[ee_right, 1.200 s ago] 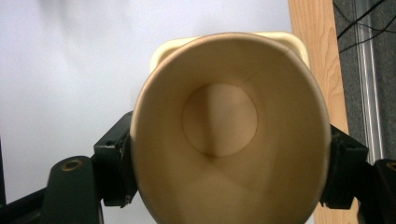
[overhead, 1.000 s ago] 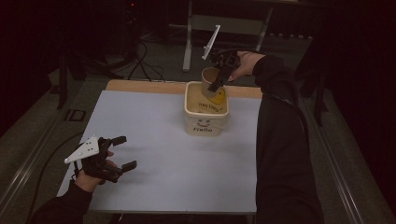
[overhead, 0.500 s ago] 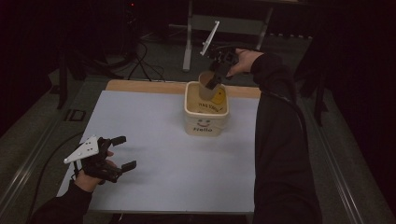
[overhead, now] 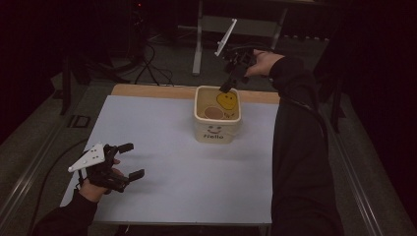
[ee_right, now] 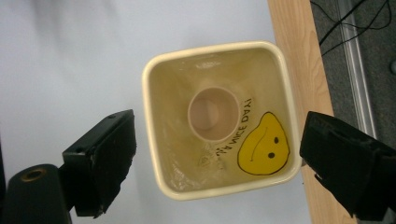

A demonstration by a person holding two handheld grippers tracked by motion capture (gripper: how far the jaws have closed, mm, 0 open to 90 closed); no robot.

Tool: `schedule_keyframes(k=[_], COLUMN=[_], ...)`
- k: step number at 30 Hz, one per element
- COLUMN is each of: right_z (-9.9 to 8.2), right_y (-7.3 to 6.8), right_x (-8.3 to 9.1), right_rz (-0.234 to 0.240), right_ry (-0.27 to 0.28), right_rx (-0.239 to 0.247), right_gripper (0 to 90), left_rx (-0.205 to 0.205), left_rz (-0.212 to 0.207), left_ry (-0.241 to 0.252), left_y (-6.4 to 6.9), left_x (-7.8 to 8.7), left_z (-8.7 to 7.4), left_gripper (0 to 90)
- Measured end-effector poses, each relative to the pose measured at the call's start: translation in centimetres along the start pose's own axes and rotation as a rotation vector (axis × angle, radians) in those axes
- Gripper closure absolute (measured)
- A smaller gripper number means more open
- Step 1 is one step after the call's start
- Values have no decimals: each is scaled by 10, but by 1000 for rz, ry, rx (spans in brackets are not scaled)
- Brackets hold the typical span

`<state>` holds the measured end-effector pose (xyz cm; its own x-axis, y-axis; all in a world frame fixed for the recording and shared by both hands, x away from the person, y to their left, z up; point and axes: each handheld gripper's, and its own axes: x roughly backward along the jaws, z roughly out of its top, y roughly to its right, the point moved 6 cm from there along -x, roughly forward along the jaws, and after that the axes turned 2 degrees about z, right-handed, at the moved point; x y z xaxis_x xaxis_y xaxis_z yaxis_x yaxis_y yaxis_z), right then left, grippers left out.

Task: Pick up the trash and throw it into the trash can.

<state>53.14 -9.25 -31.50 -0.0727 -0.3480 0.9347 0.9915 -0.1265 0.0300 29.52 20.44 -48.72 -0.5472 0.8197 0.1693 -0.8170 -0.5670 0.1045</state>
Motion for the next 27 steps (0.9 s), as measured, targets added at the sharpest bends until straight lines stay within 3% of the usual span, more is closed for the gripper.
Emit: schedule_keyframes(k=[27], right_z=[-33], right_y=[-28], right_x=[-9], right_rz=[5], right_ry=[6], right_rx=[-31], right_gripper=[123], left_rx=[-8], left_rz=[-21], left_ry=[-9], left_y=[1], left_x=[-7], left_z=[1], left_gripper=[6])
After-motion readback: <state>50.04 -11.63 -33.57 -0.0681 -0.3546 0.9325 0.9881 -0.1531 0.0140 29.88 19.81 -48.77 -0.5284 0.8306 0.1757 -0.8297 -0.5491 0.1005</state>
